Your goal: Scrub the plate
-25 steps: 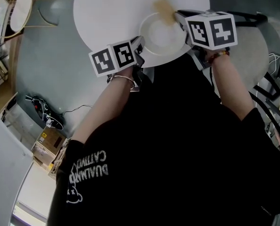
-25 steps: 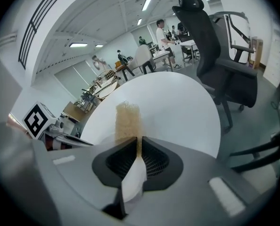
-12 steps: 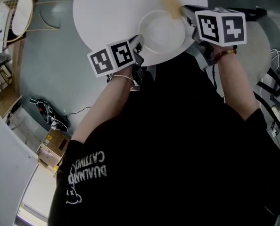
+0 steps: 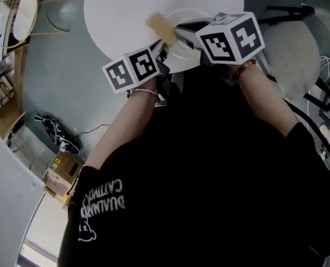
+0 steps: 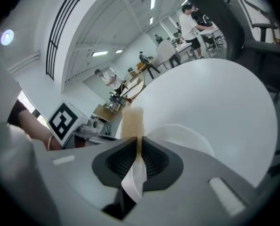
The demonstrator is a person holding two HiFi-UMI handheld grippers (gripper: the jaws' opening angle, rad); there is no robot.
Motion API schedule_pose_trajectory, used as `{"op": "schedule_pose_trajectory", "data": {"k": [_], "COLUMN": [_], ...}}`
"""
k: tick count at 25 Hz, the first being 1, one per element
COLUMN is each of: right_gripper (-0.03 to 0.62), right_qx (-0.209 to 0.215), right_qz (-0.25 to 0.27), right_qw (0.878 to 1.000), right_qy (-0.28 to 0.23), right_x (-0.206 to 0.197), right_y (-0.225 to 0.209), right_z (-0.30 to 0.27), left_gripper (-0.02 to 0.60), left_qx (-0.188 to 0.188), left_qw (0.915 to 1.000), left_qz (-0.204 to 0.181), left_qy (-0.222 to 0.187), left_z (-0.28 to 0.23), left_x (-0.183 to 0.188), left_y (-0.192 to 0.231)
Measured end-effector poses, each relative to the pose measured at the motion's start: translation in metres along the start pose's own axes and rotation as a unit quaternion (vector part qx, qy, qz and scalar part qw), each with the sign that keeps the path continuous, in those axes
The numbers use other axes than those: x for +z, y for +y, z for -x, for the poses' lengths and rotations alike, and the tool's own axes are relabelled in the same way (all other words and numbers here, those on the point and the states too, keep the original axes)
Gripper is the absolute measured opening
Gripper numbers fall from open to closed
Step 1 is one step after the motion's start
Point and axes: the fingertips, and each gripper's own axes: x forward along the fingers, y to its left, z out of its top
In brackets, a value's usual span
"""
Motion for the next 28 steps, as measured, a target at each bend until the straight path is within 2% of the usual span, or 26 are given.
{"op": "schedule_pose_trajectory", "data": {"k": [4, 7, 15, 28], "right_gripper": [0.035, 0.037, 0.038, 0.038], "right_qx": [-0.042, -0.055, -0.079, -0.143], "right_qz": [0.028, 0.032, 0.036, 0.02], "right_qw": [0.998, 0.996, 0.994, 0.989], "right_qy": [0.042, 0.055, 0.069, 0.033], "right_x": [-0.023, -0.031, -0.046, -0.042], "right_y": [-0.002, -0.003, -0.008, -0.034], "right_z": [-0.013, -0.015, -0.014, 0.016], "left_gripper": [0.034, 0.034, 0.034, 0.034], "left_qx": [0.004, -0.003, -0.006, -0.006], "left_qw": [0.9996, 0.9994, 1.0, 0.9999], "left_qz": [-0.023, -0.029, 0.0, 0.005], "left_qy": [0.012, 0.016, 0.0, -0.012], "left_z": [0.005, 0.01, 0.014, 0.023], "left_x": [-0.011, -0.019, -0.025, -0.039], "left_y": [-0.001, -0.001, 0.005, 0.002]}}
